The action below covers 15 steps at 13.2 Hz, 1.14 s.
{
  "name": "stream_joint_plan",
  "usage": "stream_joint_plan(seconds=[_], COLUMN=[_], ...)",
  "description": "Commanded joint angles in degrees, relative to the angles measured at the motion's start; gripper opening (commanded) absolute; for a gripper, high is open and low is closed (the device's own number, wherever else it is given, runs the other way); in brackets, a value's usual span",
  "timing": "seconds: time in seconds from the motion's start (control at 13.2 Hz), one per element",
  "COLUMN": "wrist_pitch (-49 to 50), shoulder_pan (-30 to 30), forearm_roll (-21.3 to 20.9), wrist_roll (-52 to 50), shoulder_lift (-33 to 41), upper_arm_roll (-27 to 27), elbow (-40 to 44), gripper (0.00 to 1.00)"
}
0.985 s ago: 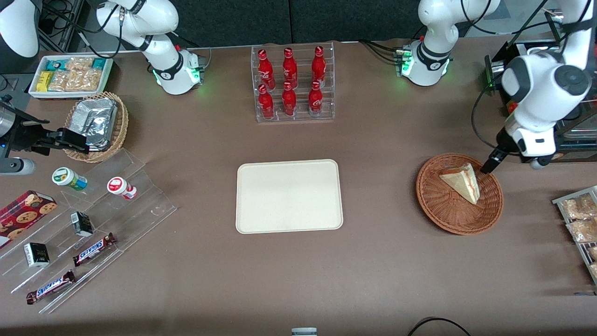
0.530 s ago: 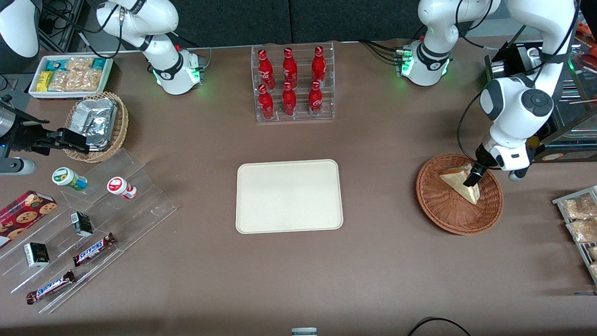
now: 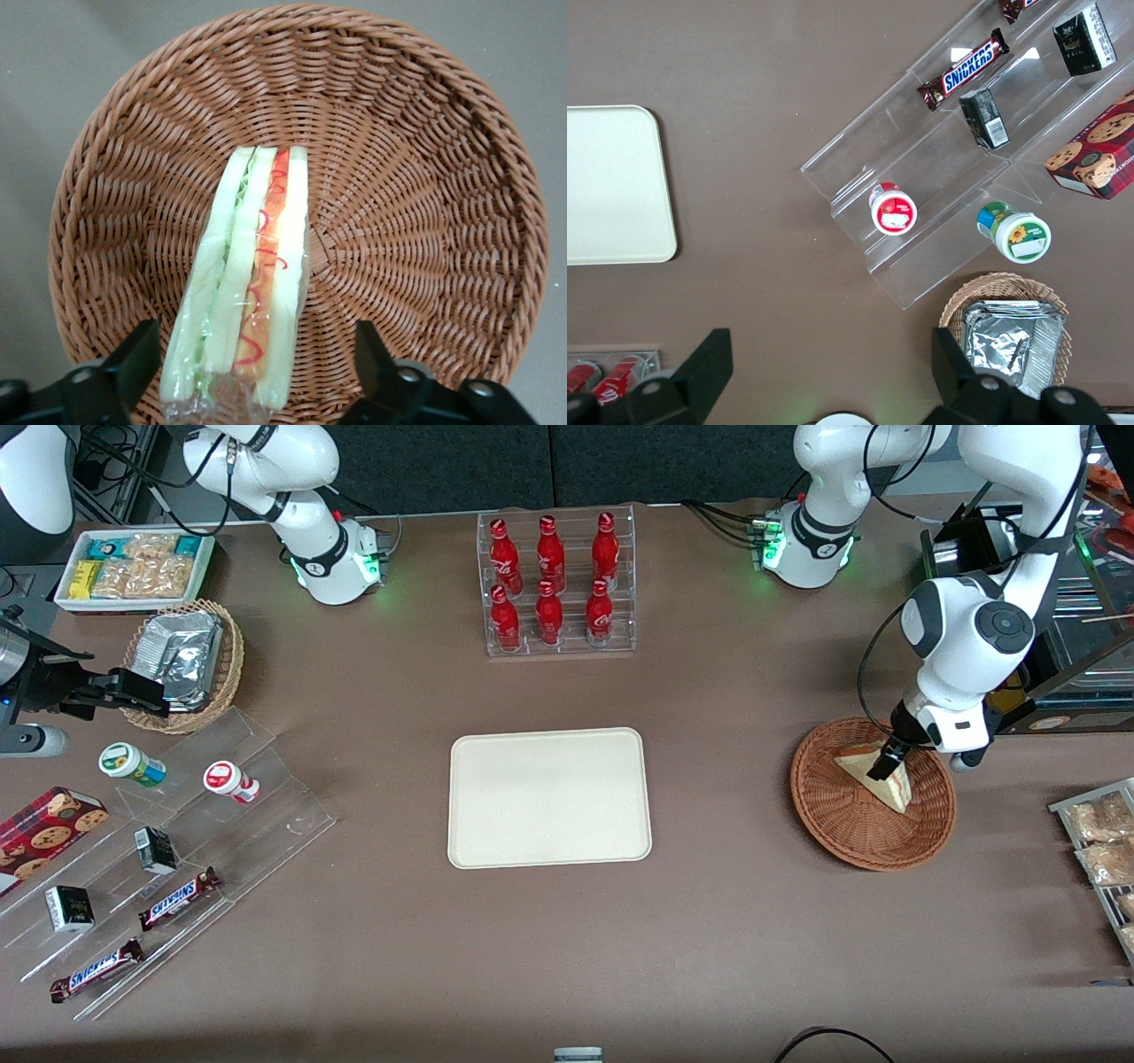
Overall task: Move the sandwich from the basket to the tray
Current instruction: 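Lower the open left gripper onto the wrapped sandwich in the basket, then close the left gripper on the sandwich's crust edge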
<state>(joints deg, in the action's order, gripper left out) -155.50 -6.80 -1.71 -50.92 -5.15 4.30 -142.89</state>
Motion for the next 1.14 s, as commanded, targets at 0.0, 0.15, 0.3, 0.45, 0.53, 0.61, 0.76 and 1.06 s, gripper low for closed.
stream_joint_plan(seconds=[0.0,0.15,0.3,0.45,0.53,0.61,0.76,1.06], wrist_pitch=[-0.7,-0.7,-0.7,-0.6,-0.5,-0.2,1.1,22.4], shoulder_pan=[0.3,0.3,0.3,0.3,0.3,0.3,0.4,0.4], forearm_roll=[0.0,0.0,0.0,0.0,0.0,0.0,0.0,-0.5], wrist_roll=[-1.1,-1.1,-1.0,-1.0,-0.9,-0.6,-0.4,0.2], shoulder_lift=[-1.0,-1.1,-1.1,-1.2,-1.2,-0.9,1.3,9.4], upper_arm_roll=[-0.2,-0.2,-0.2,-0.2,-0.2,-0.2,-0.1,3.0], elbow=[-0.1,-0.2,-0.1,0.2,0.2,0.2,0.3,7.4], gripper=[0.54,0.28,0.07,0.0,0.0,0.0,0.0,0.0])
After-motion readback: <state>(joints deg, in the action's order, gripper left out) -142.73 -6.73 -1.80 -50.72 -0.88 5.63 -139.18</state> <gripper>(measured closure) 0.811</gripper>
